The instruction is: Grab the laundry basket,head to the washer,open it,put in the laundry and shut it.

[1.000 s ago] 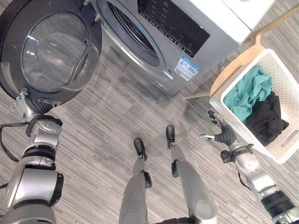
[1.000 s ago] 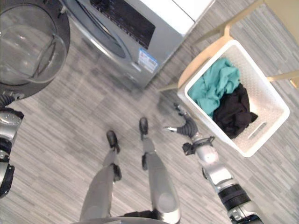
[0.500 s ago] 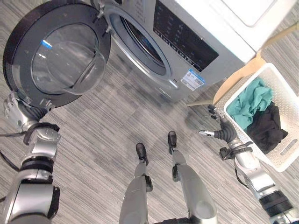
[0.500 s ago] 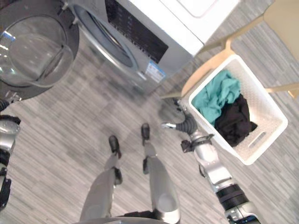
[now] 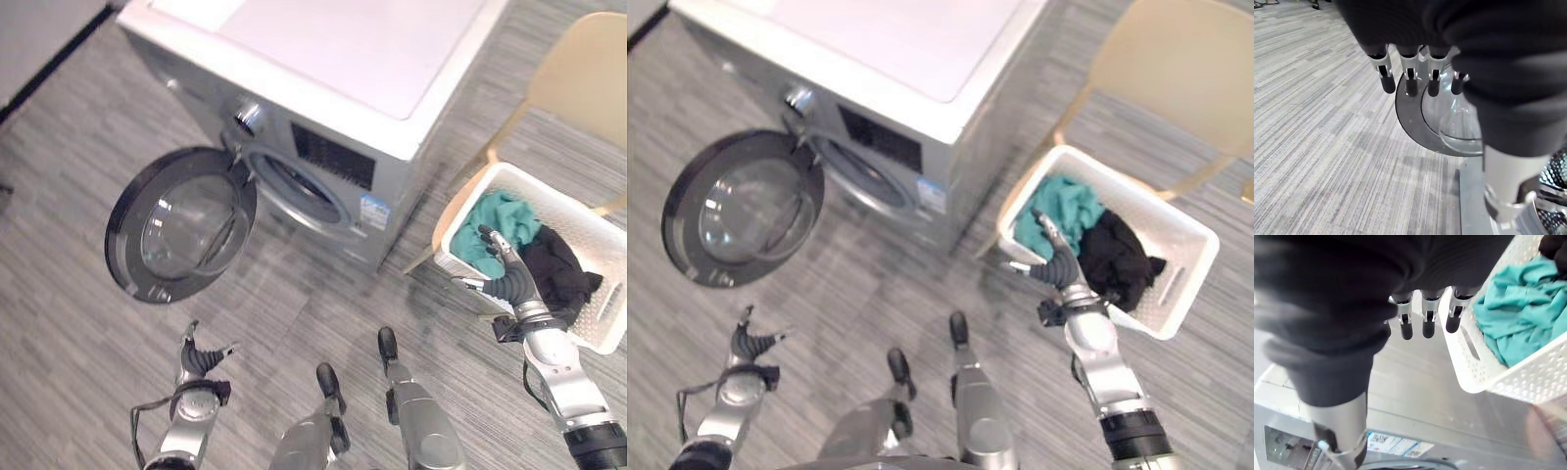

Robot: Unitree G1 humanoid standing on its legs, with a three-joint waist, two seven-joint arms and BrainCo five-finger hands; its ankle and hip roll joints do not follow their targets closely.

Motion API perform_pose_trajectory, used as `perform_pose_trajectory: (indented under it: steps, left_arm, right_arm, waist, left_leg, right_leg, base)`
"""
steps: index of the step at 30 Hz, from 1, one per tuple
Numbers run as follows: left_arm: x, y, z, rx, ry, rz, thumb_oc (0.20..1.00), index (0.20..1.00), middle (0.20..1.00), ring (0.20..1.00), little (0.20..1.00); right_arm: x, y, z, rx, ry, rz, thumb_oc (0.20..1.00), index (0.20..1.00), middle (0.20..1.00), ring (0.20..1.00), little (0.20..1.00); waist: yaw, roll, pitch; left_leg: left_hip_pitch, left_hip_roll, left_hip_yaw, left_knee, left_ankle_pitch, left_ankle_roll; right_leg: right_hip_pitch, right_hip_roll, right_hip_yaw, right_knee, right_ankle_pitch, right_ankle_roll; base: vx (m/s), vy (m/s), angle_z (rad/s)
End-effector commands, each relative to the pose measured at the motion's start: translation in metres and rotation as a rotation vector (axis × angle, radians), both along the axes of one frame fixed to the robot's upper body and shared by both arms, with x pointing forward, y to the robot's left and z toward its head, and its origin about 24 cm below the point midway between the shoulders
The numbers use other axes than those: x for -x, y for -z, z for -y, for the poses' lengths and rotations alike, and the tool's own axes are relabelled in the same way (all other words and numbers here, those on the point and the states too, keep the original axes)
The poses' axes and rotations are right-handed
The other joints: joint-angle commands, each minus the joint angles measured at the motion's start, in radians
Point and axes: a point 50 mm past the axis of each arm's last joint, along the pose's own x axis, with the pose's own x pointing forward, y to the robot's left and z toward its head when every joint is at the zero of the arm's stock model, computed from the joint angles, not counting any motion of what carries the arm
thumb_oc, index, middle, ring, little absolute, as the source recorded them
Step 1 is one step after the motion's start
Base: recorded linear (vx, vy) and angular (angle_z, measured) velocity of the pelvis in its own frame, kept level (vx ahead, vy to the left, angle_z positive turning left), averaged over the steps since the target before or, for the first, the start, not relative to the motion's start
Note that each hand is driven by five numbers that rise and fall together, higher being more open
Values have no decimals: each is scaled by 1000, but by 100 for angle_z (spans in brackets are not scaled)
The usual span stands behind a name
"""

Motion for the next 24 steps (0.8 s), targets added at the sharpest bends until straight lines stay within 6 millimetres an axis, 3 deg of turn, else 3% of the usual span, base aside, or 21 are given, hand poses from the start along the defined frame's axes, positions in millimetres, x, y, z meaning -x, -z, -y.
perform_pose_trajectory:
  steps: [1, 2, 4, 5, 7, 8, 10, 11, 12, 14, 15, 17, 18, 19, 20, 24]
  left_arm:
    - [20, 16, -10, 8, -34, -93, 1000, 1000, 1000, 1000, 1000]
    - [35, 30, -5, 36, -36, -176, 1000, 1000, 1000, 1000, 1000]
    - [42, 38, -2, 53, -42, -218, 1000, 1000, 1000, 1000, 1000]
    - [47, 48, 6, 67, -27, -273, 1000, 1000, 1000, 1000, 1000]
    - [47, 48, 6, 67, -26, -272, 1000, 1000, 1000, 1000, 1000]
    - [50, 54, 14, 89, -3, -303, 1000, 1000, 1000, 1000, 1000]
    - [49, 59, 25, 115, 14, -314, 1000, 1000, 1000, 1000, 1000]
    - [49, 59, 25, 115, 14, -314, 1000, 1000, 1000, 1000, 1000]
    - [49, 63, 37, 141, 49, -329, 1000, 1000, 1000, 1000, 1000]
    - [49, 64, 42, 149, 68, -333, 1000, 1000, 1000, 1000, 1000]
    - [52, 67, 47, 158, 91, -351, 1000, 1000, 1000, 1000, 1000]
    - [55, 69, 49, 163, 101, -364, 1000, 1000, 1000, 1000, 1000]
    - [57, 70, 50, 160, 110, -377, 1000, 1000, 1000, 1000, 1000]
    - [57, 70, 50, 160, 110, -377, 1000, 1000, 1000, 1000, 1000]
    - [59, 72, 49, 151, 111, -394, 1000, 1000, 1000, 1000, 1000]
    - [77, 79, 39, 138, 85, -479, 1000, 1000, 1000, 1000, 1000]
  right_arm:
    - [6, -12, -4, 77, -18, 83, 1000, 1000, 1000, 1000, 1000]
    - [7, -11, -4, 122, -15, 77, 1000, 1000, 1000, 1000, 1000]
    - [8, -11, -1, 154, 1, 79, 1000, 1000, 1000, 1000, 1000]
    - [11, -7, 0, 196, 4, 69, 1000, 1000, 1000, 1000, 1000]
    - [11, -8, 1, 197, 5, 69, 1000, 1000, 1000, 1000, 1000]
    - [13, -7, 2, 243, 3, 66, 1000, 1000, 1000, 1000, 1000]
    - [11, -5, 0, 261, -15, 52, 1000, 1000, 1000, 1000, 1000]
    - [11, -5, 0, 261, -15, 52, 1000, 1000, 1000, 1000, 1000]
    - [9, -2, -4, 296, -45, 28, 1000, 1000, 1000, 1000, 1000]
    - [8, -1, -5, 319, -56, 21, 1000, 1000, 1000, 1000, 1000]
    - [7, 4, -8, 357, -80, 0, 1000, 1000, 1000, 1000, 1000]
    - [6, 4, -9, 374, -91, -4, 1000, 1000, 1000, 1000, 1000]
    - [2, 7, -12, 409, -113, -13, 1000, 1000, 1000, 1000, 1000]
    - [2, 7, -12, 409, -113, -12, 1000, 1000, 1000, 1000, 1000]
    - [-5, 10, -15, 460, -135, -24, 1000, 1000, 1000, 1000, 1000]
    - [-9, 18, -18, 532, -184, -77, 1000, 1000, 1000, 1000, 1000]
  waist:
    - [21, -3, -92]
    - [13, -7, -114]
    - [7, -10, -126]
    - [-4, -16, -132]
    - [-2, -14, -130]
    - [-10, -31, -130]
    - [4, -36, -115]
    - [4, -35, -115]
    - [18, -59, -117]
    - [27, -63, -117]
    - [44, -69, -119]
    - [54, -71, -116]
    - [78, -63, -113]
    - [77, -64, -114]
    - [101, -59, -107]
    - [113, -48, -133]
  left_leg:
    - [55, -5, -37, 99, -169, 19]
    - [85, 14, -3, 111, -172, 9]
    - [96, 24, 9, 129, -179, 3]
    - [93, 56, 24, 225, -168, -16]
    - [92, 61, 25, 234, -171, -20]
    - [71, 124, 31, 399, -116, -42]
    - [16, 152, -37, 546, -76, -58]
    - [14, 153, -38, 548, -77, -58]
    - [-65, 114, -108, 559, -76, -25]
    - [-98, 95, -148, 545, -89, -17]
    - [-137, 65, -208, 466, -99, -12]
    - [-141, 51, -230, 402, -92, -12]
    - [-159, 27, -303, 296, -39, -27]
    - [-160, 26, -303, 289, -32, -27]
    - [-192, 9, -364, 251, 9, -41]
    - [-120, 9, -373, 188, -6, -30]
  right_leg:
    - [73, -108, -241, 109, -97, 119]
    - [93, -113, -266, 116, -118, 108]
    - [103, -109, -254, 116, -131, 104]
    - [137, -92, -224, 106, -144, 84]
    - [140, -88, -223, 103, -143, 81]
    - [181, -66, -201, 90, -160, 50]
    - [212, -34, -169, 85, -180, 17]
    - [212, -33, -170, 85, -180, 17]
    - [218, -38, -129, 81, -173, 6]
    - [227, -38, -111, 79, -177, 9]
    - [248, -31, -77, 72, -181, 19]
    - [260, -29, -62, 71, -186, 22]
    - [278, -9, -37, 64, -193, 26]
    - [276, -9, -37, 62, -190, 26]
    - [287, 9, -9, 69, -200, 23]
    - [302, 18, 2, 75, -214, 29]
  base:
    - [209, -244, -172]
    - [184, -187, -158]
    - [147, -241, -112]
    - [150, -256, -65]
    - [89, -205, -39]
    - [115, -313, -35]
    - [73, -279, -42]
    - [-22, -175, -88]
    - [11, -98, -88]
    - [80, -45, -86]
    - [172, 24, -78]
    - [150, 28, -45]
    - [63, 18, -35]
    - [125, 29, -61]
    - [86, 20, -69]
    - [154, 87, -55]
